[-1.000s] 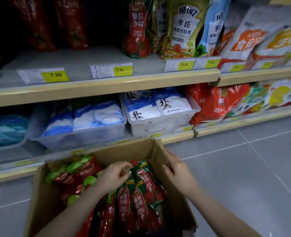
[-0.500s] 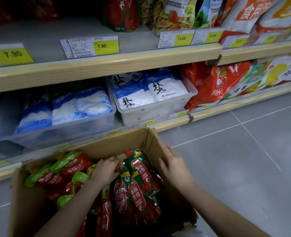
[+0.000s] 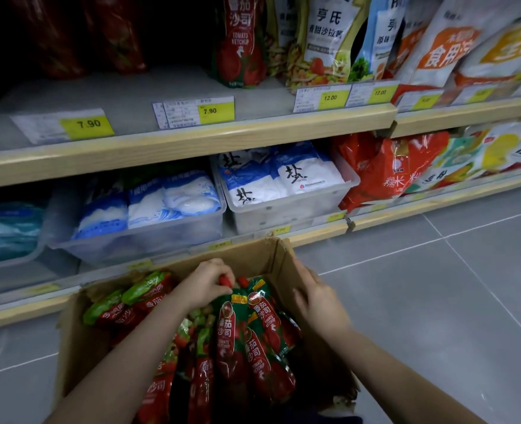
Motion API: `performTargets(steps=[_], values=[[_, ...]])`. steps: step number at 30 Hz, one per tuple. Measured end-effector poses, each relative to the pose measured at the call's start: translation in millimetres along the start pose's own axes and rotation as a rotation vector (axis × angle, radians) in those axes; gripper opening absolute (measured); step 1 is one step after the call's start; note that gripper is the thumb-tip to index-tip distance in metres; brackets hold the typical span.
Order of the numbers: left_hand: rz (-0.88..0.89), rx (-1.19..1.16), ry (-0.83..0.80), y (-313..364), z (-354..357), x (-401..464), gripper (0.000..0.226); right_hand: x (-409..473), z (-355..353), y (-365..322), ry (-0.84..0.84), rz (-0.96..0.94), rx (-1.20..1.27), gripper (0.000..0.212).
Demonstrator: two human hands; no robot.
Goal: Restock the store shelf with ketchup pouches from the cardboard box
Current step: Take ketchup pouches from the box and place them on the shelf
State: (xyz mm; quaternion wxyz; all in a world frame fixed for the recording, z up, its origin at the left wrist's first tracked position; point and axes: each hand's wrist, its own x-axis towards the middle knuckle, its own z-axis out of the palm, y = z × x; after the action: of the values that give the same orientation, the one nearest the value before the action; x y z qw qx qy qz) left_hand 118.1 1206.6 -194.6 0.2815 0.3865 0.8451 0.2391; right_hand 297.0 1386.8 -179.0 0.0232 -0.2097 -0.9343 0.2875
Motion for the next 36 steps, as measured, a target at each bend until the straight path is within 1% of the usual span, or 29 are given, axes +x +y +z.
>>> performTargets(steps=[3,6,11,13,15,18,20,21,23,24,25,26,28,29,32,33,35,36], values=[[0.046,0.031,0.037,23.6,-23.5,-7.6,0.017,-2.5,-4.3,-3.8,-0.034,0.011,0.051,0.063],[0.075,0.053,0.089,40.4,-45.0,-16.8,0.020,-3.8,-16.0,-8.3,-0.055,-0.018,0.068,0.062],[0.145,0.058,0.204,76.5,-76.1,-22.9,0.011,12.1,-47.9,-42.6,-0.072,-0.171,0.171,0.056],[0.194,0.062,0.249,95.3,-91.8,-23.3,0.012,23.8,-62.1,-62.8,-0.033,-0.232,0.210,0.052],[0.242,0.050,0.287,112.3,-108.5,-23.6,0.013,32.8,-78.1,-82.8,-0.009,-0.259,0.246,0.044],[0.278,-0.012,0.352,132.5,-125.6,-26.0,0.016,43.2,-99.3,-102.4,0.020,-0.257,0.330,0.020],[0.269,-0.119,0.432,141.4,-128.6,-30.8,0.024,47.2,-111.0,-108.3,0.034,-0.247,0.401,0.015],[0.251,-0.208,0.487,142.8,-127.5,-33.3,0.032,49.2,-116.4,-109.2,0.037,-0.247,0.436,0.014],[0.170,-0.397,0.560,140.6,-121.0,-38.1,0.056,52.9,-129.1,-110.9,0.053,-0.259,0.471,0.013],[0.122,-0.482,0.543,137.4,-115.8,-39.1,0.067,54.6,-137.4,-112.8,0.055,-0.266,0.488,0.012],[0.076,-0.549,0.486,134.1,-110.1,-38.5,0.074,57.1,-144.5,-114.0,0.051,-0.269,0.521,0.012],[0.039,-0.587,0.408,132.0,-103.6,-37.8,0.074,58.6,-151.0,-115.6,0.048,-0.269,0.547,0.011],[-0.008,-0.608,0.287,132.6,-89.8,-36.6,0.064,59.7,-162.2,-118.9,0.039,-0.263,0.611,0.010],[-0.021,-0.601,0.276,134.2,-84.9,-35.9,0.058,59.4,-166.4,-121.2,0.026,-0.261,0.652,0.010],[-0.016,-0.584,0.340,138.5,-78.7,-35.0,0.044,59.0,-173.1,-124.7,-0.014,-0.281,0.688,0.007],[-0.010,-0.583,0.349,140.1,-77.6,-35.1,0.042,59.4,-174.2,-125.8,-0.030,-0.288,0.702,0.008],[-0.014,-0.564,0.338,141.9,-75.2,-36.1,0.041,61.3,-174.4,-129.5,-0.058,-0.292,0.715,0.018],[-0.023,-0.542,0.329,142.3,-74.1,-36.7,0.042,62.9,-173.5,-131.0,-0.052,-0.293,0.686,0.017]])
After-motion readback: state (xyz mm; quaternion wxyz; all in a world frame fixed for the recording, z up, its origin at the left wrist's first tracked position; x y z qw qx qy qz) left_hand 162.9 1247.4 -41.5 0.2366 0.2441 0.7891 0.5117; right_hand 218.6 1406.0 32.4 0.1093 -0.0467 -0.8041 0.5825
